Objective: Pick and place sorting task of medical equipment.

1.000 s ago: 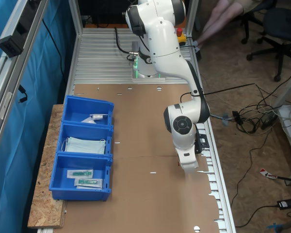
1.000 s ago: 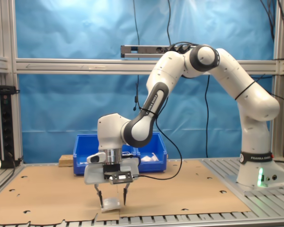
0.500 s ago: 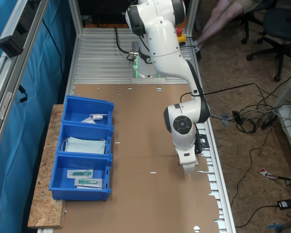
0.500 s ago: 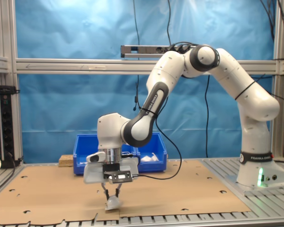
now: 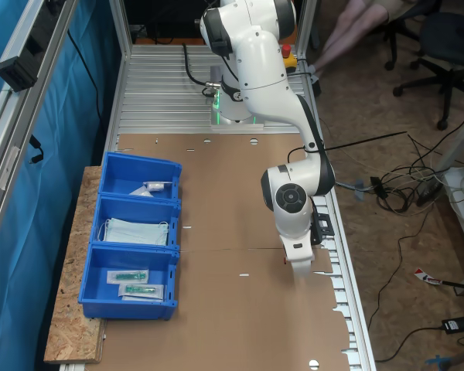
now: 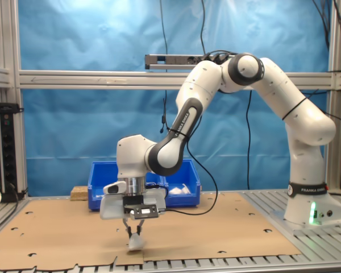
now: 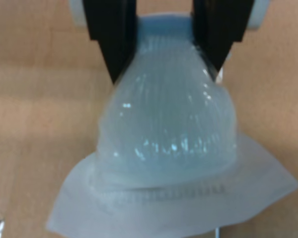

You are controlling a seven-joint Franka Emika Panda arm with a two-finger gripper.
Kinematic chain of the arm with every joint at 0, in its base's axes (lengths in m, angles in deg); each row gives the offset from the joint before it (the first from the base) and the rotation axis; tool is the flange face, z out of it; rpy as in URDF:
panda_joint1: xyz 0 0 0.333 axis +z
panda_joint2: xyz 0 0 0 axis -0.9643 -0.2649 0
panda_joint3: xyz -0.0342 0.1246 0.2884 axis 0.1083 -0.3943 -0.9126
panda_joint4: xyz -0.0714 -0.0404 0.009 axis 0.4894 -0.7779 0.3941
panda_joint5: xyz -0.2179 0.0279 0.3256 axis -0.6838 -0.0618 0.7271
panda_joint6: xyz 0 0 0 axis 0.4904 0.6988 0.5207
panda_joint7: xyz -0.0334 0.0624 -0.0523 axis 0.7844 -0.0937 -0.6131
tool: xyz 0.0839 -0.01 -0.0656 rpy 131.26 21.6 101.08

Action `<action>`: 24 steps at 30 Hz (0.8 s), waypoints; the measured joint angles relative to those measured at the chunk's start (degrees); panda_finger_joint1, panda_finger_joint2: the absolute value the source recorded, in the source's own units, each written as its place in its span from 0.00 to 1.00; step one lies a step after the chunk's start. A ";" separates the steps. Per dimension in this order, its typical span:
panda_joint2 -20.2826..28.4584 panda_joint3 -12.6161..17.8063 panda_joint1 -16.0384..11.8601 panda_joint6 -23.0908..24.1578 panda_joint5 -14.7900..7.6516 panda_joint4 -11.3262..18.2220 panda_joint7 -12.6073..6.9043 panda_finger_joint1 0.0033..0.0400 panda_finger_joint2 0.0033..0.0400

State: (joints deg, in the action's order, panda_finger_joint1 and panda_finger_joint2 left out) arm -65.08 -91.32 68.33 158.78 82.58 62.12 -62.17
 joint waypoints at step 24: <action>15.20 8.95 0.14 -8.68 0.00 4.05 0.00 0.12 0.12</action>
State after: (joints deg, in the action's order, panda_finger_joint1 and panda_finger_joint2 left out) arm -49.88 -82.37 68.46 150.10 82.58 66.17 -62.17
